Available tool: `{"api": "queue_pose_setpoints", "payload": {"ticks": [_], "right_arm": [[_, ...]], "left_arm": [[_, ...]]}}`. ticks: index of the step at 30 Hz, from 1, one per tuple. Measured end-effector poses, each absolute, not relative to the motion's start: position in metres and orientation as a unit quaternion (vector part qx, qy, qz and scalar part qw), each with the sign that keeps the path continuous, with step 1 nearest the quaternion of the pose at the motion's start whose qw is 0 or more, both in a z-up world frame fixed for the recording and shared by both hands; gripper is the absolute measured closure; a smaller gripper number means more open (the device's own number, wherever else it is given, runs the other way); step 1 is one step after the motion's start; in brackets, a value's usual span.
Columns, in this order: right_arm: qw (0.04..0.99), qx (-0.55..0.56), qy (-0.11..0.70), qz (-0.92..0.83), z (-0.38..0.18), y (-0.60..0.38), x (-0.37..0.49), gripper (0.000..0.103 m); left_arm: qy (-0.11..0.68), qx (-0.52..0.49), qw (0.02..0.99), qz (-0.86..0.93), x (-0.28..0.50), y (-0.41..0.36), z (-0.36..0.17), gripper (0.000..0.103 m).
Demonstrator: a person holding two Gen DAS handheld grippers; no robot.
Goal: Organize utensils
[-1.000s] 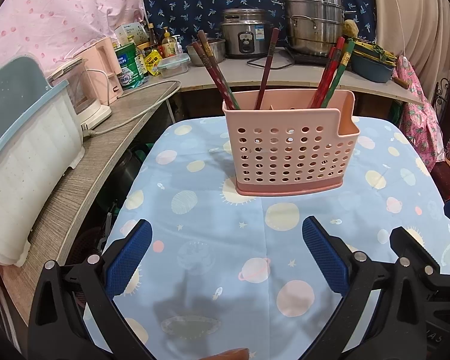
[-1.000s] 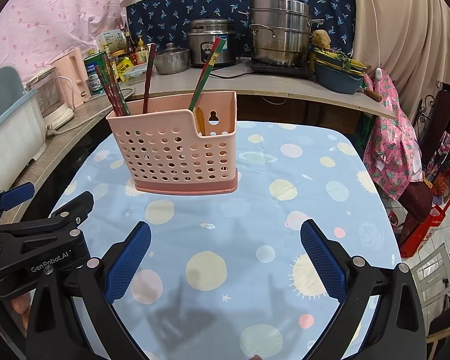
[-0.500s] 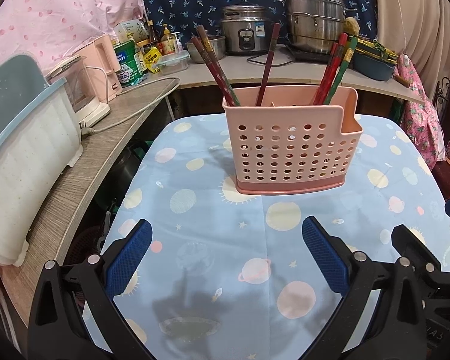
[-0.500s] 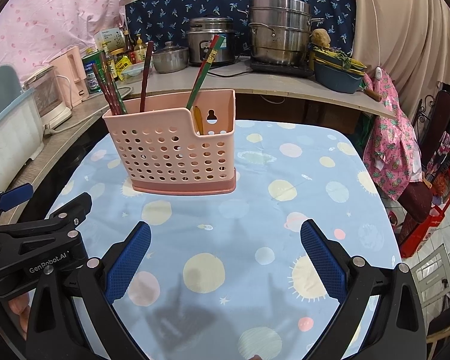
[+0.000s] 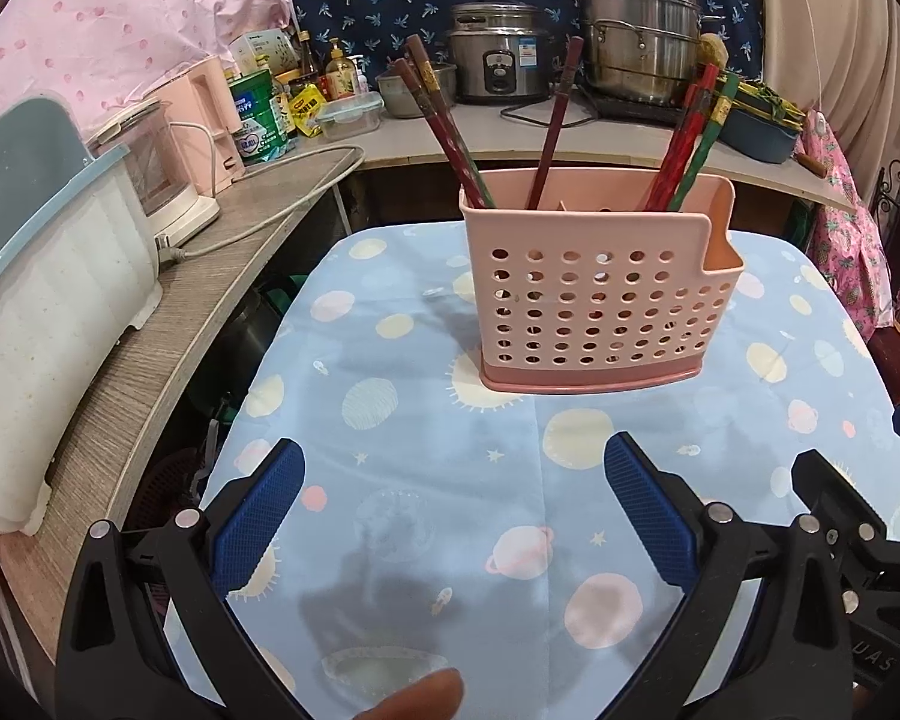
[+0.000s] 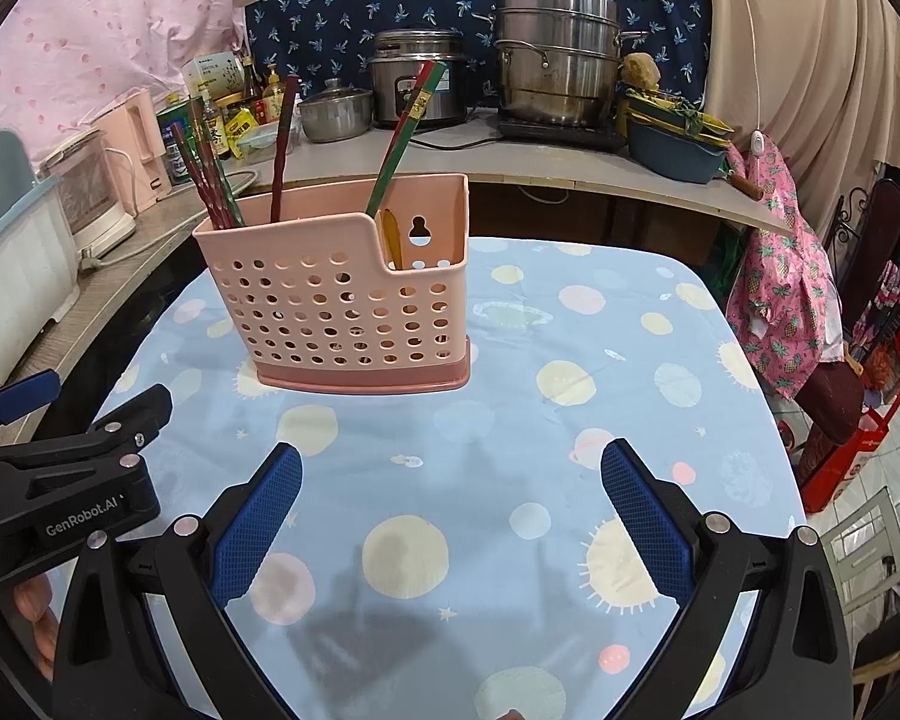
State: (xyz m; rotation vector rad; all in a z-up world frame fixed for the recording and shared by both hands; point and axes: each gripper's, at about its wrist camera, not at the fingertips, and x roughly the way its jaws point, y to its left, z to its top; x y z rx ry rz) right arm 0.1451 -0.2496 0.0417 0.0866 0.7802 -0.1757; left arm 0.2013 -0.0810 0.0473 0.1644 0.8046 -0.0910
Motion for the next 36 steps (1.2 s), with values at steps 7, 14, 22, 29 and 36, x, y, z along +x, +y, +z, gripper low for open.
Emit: {"api": "queue_pose_setpoints", "payload": {"ticks": [7, 14, 22, 29, 36], "right_arm": [[0.919, 0.04, 0.381, -0.088, 0.04, -0.247, 0.151, 0.007], [0.919, 0.039, 0.382, -0.087, 0.041, -0.245, 0.152, 0.007], [0.919, 0.038, 0.382, -0.087, 0.043, -0.24, 0.157, 0.007], [0.919, 0.039, 0.381, -0.091, 0.045, -0.242, 0.157, 0.007], [0.92, 0.038, 0.379, -0.091, 0.045, -0.244, 0.157, 0.007]], "left_arm": [[0.397, 0.074, 0.914, -0.045, 0.211, -0.075, 0.046, 0.007], [0.394, 0.074, 0.915, -0.043, 0.213, -0.071, 0.048, 0.007], [0.389, 0.076, 0.917, -0.042, 0.212, -0.069, 0.05, 0.007], [0.388, 0.079, 0.917, -0.046, 0.211, -0.072, 0.05, 0.007], [0.387, 0.078, 0.917, -0.047, 0.211, -0.073, 0.05, 0.007]]}}
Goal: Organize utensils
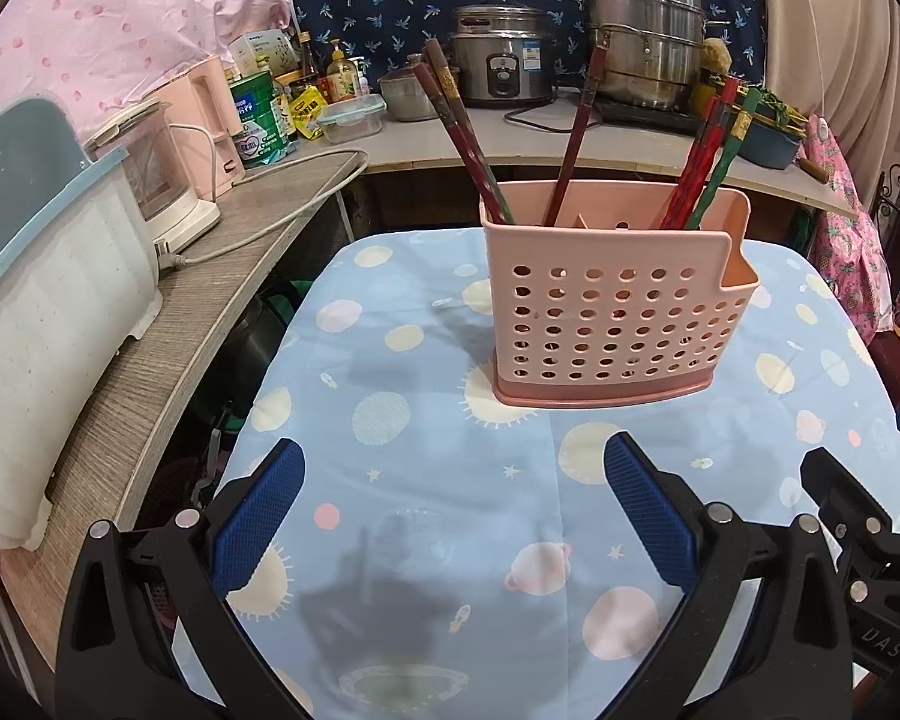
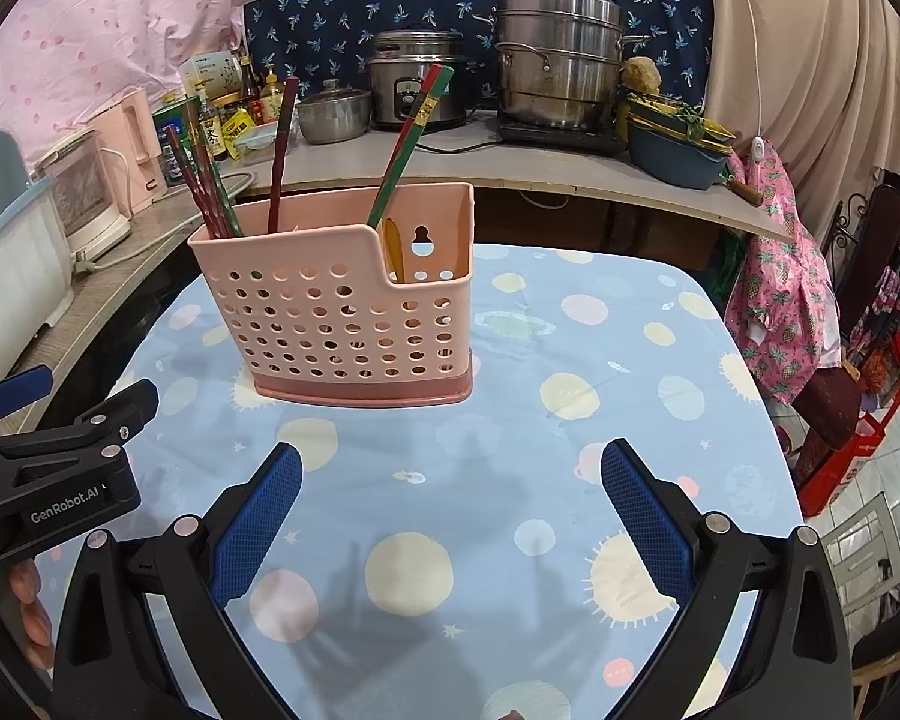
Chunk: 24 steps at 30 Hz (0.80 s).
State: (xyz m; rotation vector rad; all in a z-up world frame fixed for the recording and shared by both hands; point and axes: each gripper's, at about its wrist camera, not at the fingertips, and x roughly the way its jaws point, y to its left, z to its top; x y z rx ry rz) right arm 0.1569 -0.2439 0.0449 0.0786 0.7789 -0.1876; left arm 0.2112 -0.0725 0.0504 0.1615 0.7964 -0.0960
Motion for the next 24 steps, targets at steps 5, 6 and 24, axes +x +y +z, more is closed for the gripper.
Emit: {"api": "queue_pose_setpoints", "payload": {"ticks": [5, 6, 24], "right_arm": [[0.92, 0.038, 0.379, -0.091, 0.0448, -0.2435, 0.1569, 0.007], [0.92, 0.037, 0.379, -0.092, 0.0448, -0.2435, 0.1567, 0.007], [0.923, 0.04, 0.371, -0.096, 0.0489, -0.2462, 0.1547, 0.007]], "left_arm": [[0.387, 0.079, 0.918, -0.047, 0.2111, -0.0733, 0.0513, 0.007], [0.386, 0.079, 0.918, -0.047, 0.2111, -0.0733, 0.0513, 0.007], [0.384, 0.081, 0.919, -0.047, 0.2118, -0.0728, 0.0558, 0.007]]}}
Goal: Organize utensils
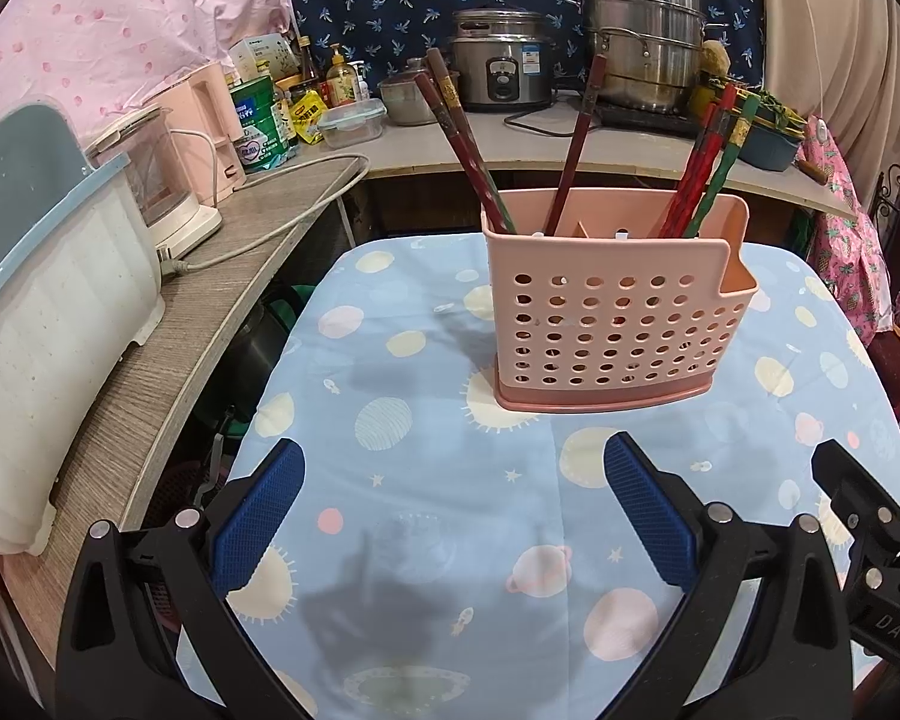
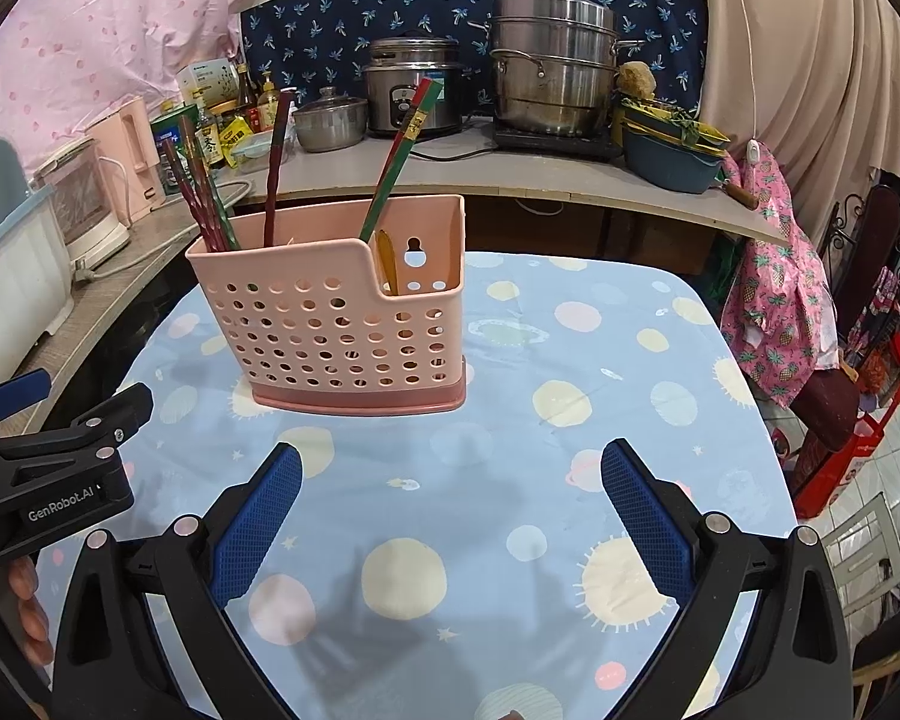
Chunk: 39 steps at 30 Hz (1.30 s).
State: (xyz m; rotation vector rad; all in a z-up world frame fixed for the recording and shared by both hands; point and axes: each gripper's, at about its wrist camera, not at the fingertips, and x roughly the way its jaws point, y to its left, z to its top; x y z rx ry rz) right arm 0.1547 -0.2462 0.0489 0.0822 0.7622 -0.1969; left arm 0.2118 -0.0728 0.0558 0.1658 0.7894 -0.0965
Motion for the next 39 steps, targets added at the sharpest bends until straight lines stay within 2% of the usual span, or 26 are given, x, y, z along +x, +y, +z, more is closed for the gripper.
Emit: {"api": "queue_pose_setpoints", "payload": {"ticks": [39], "right_arm": [[0.923, 0.041, 0.372, -0.09, 0.0486, -0.2416, 0.1523, 0.007]], "left_arm": [[0.381, 0.082, 0.92, -0.044, 0.2041, -0.0773, 0.0544, 0.007]]}}
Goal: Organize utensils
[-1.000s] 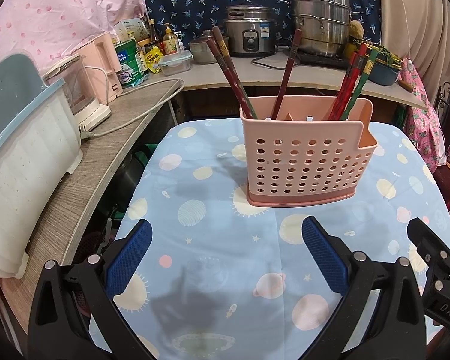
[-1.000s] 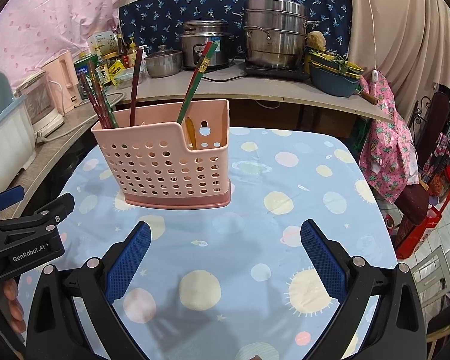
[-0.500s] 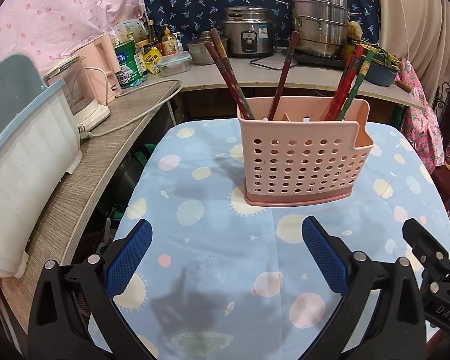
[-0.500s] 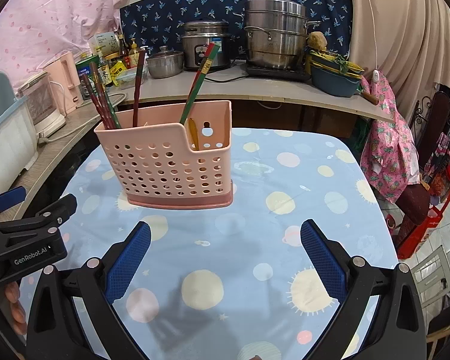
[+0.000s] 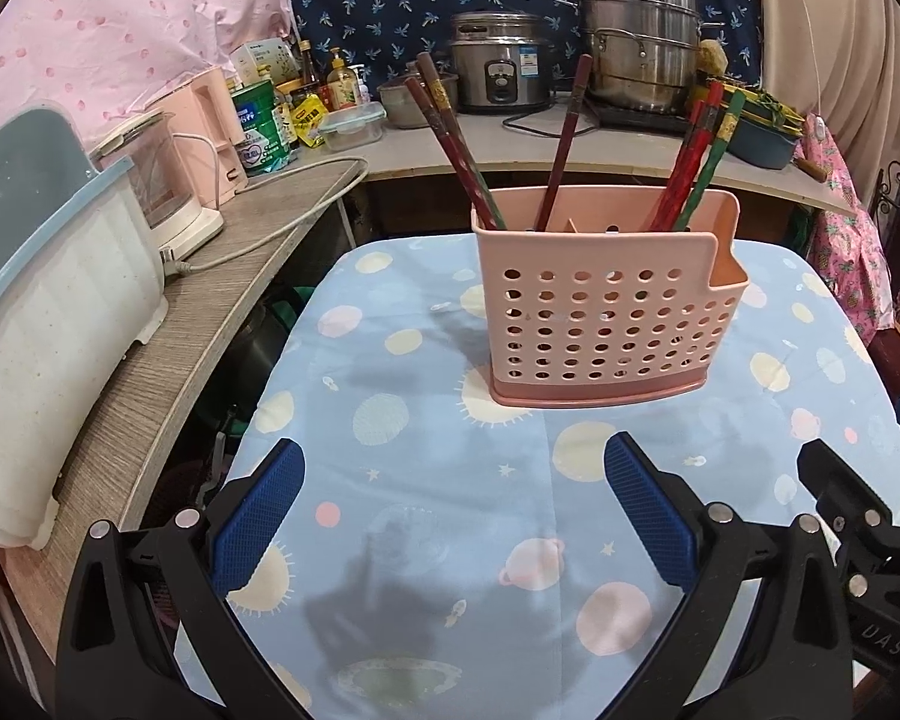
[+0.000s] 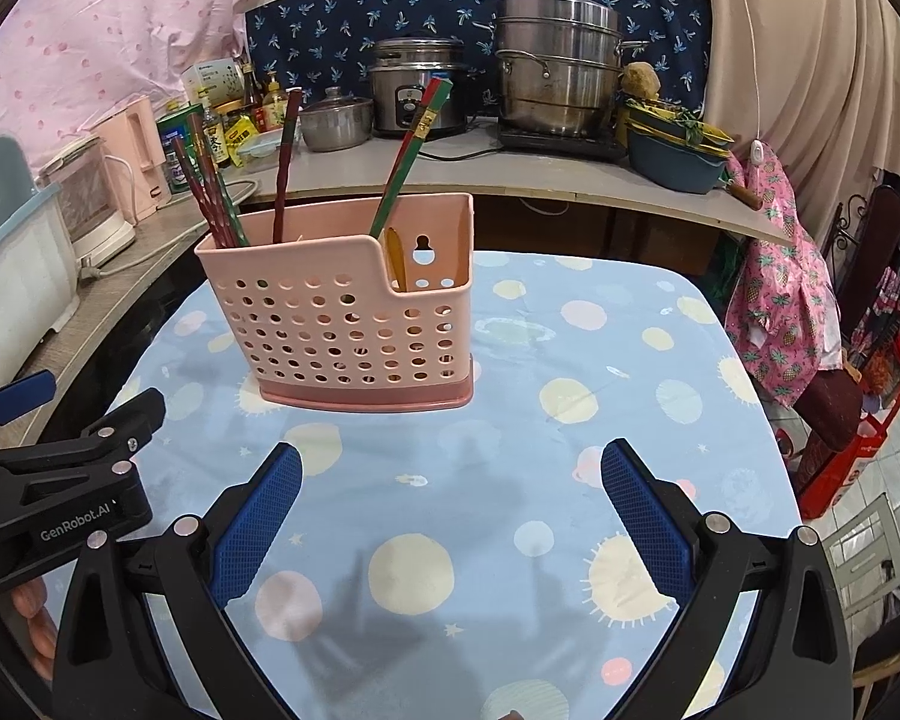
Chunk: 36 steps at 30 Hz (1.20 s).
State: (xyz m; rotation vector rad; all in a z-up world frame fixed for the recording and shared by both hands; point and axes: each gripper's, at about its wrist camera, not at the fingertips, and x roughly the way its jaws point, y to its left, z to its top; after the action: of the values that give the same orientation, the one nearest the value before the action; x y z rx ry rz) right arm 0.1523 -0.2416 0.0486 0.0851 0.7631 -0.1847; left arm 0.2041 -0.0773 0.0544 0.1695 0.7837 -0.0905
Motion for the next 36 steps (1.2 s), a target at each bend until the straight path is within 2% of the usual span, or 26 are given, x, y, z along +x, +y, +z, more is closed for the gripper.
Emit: {"api": "queue_pose_setpoints", "payload": {"ticks": [36], "right_arm": [[0.924, 0.045, 0.367, -0.098, 0.053, -0.249, 0.142, 0.007]], "left_arm": [[0.391, 0.078, 0.915, -0.057, 0.204, -0.078, 0.053, 0.008]]}}
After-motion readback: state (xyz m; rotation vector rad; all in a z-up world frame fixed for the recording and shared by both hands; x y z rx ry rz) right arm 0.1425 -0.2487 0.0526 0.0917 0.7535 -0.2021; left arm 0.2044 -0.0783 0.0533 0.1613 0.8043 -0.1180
